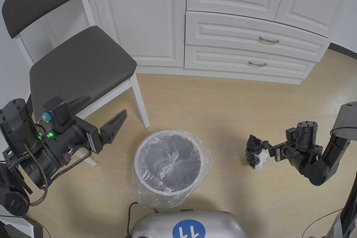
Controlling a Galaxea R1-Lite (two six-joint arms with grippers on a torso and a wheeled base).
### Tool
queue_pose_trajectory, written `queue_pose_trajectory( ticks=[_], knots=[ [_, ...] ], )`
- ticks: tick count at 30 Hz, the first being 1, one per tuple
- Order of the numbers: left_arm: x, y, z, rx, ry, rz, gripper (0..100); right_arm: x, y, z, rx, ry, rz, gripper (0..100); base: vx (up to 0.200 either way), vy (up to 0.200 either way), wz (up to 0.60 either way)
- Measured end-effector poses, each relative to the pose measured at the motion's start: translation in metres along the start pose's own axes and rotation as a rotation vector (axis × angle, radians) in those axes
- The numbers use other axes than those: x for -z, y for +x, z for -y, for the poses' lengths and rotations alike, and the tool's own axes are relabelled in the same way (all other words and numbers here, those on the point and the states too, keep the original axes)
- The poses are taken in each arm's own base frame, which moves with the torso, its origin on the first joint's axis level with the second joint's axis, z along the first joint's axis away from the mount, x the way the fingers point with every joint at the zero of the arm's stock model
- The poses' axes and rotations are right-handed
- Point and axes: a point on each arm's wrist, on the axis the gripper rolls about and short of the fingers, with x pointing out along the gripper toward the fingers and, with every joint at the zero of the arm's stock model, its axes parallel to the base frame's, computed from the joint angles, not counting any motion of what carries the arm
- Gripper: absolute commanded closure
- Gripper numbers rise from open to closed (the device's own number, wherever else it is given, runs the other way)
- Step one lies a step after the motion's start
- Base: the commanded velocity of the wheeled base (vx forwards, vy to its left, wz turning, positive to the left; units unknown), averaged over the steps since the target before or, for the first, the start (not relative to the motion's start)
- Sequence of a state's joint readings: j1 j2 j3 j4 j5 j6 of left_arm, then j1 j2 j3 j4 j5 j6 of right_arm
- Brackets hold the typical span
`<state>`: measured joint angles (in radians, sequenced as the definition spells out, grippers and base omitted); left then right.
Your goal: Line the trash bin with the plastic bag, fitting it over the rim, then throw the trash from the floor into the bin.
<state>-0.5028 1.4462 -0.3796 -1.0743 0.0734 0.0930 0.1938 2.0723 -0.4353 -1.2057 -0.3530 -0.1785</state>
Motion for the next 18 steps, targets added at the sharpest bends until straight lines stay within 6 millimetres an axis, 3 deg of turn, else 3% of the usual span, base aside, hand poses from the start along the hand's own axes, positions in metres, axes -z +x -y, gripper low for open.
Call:
queue_pose_trajectory(
  ticks=[8, 18],
  knots=[
    [-0.01, -0.013, -0.007, -0.095, 0.04, 0.07, 0, -0.007, 0.0, -0.004, -0.065, 0.003, -0.166, 0, 0.0, 0.0, 0.0],
    [-0.02, -0.024, -0.01, -0.143, 0.093, 0.124, 0, -0.069, 0.023, -0.006, -0.226, 0.311, -0.221, 0, 0.0, 0.0, 0.0]
  ],
)
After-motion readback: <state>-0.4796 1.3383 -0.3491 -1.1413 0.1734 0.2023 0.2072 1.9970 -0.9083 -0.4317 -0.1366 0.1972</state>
